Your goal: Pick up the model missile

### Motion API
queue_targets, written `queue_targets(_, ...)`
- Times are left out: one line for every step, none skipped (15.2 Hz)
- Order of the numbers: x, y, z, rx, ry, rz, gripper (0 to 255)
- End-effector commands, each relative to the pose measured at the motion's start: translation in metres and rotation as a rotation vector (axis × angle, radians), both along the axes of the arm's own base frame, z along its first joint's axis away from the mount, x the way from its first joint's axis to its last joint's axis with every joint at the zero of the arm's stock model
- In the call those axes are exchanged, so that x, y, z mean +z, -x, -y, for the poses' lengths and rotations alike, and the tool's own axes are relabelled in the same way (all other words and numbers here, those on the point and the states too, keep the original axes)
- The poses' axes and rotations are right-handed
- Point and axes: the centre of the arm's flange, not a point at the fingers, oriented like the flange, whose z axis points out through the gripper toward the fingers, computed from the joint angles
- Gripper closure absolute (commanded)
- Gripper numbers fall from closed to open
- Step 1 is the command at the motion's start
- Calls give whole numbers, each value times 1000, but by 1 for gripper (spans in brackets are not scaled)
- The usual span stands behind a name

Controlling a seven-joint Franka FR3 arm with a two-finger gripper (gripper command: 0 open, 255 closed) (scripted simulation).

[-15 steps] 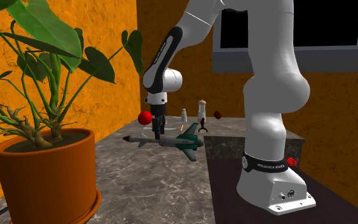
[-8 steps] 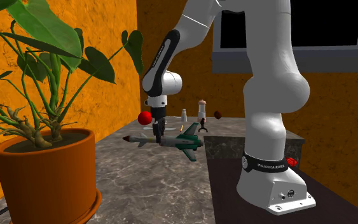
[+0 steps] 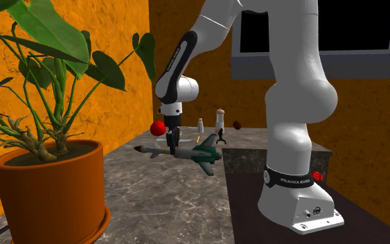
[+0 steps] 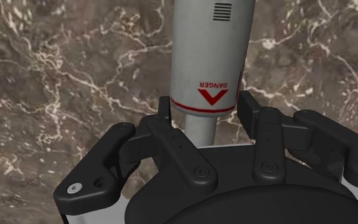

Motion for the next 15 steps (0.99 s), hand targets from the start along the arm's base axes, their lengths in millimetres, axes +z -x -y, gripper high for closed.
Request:
queue_targets(9,0,0,0,0,0,255)
queue_targets(14,0,0,0,0,0,255)
queue_targets(20,0,0,0,0,0,255)
queue_targets(25,0,0,0,0,0,255)
queue_targets(30,0,0,0,0,0,255)
queue_targets(36,0,0,0,0,0,255)
queue_targets(41,0,0,0,0,0,255)
queue_targets(46,0,0,0,0,0,255)
queue_targets(51,0,0,0,0,0,255)
queue_targets(57,0,0,0,0,0,255)
queue_targets(62,0,0,0,0,0,255)
queue_targets(67,0,0,0,0,0,255)
queue_targets(72,0,0,0,0,0,255)
queue_targets(73,0,0,0,0,0,255)
queue_targets(73,0,0,0,0,0,255)
